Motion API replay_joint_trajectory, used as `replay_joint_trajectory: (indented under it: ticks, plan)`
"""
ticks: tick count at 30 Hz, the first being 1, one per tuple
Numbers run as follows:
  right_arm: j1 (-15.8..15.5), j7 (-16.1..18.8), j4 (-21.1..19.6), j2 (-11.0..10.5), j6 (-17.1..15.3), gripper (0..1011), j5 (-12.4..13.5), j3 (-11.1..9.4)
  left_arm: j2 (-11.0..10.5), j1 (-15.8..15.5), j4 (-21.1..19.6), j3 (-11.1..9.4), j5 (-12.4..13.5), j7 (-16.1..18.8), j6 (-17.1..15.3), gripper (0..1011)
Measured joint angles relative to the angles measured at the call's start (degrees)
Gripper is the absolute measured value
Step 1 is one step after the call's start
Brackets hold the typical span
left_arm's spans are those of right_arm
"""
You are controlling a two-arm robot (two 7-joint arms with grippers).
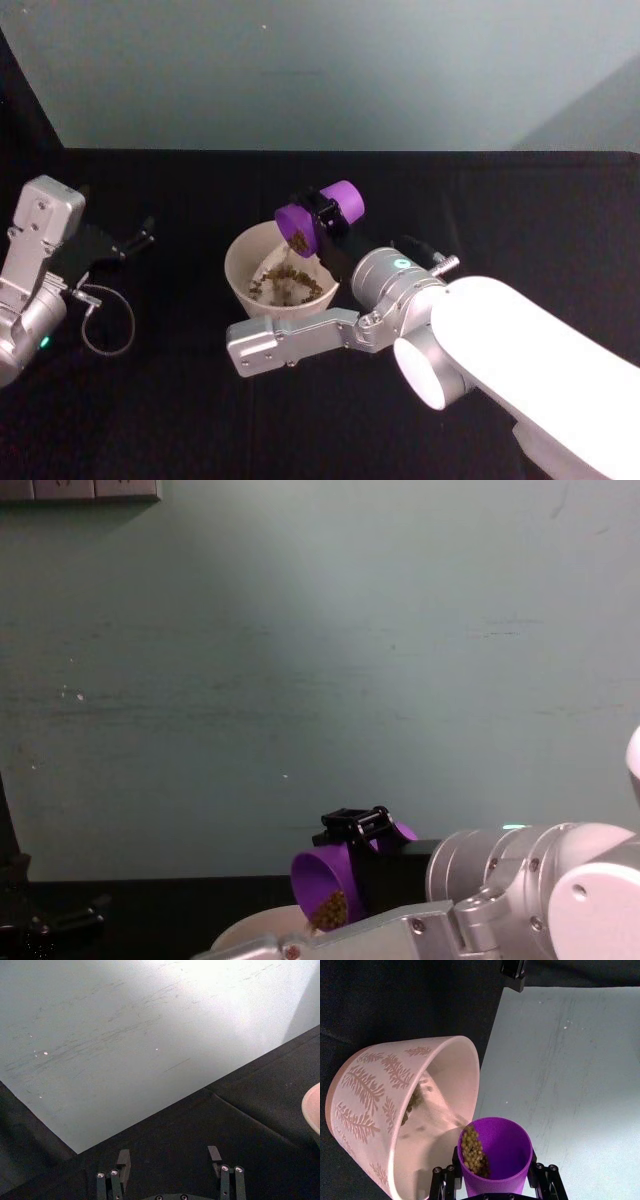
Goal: Pick up the cup and pour the mung beans from the cup into the bowl.
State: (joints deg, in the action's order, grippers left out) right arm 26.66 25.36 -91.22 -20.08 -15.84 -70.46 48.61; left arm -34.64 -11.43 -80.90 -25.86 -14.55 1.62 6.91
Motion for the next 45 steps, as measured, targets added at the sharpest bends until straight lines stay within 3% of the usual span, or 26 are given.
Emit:
replay_joint_trajectory:
  ticks: [22, 45]
  plan:
    - [-0.7, 0.4, 0.1, 0.8, 0.9, 723, -1.8, -0.9, 0.0, 0.0, 0.0, 0.0, 0.0, 0.0, 0.0, 1000]
    - [-0.4, 0.5, 0.3, 0.8, 1.2, 723, -4.1, 0.0, 0.0, 0.0, 0.0, 0.0, 0.0, 0.0, 0.0, 1000]
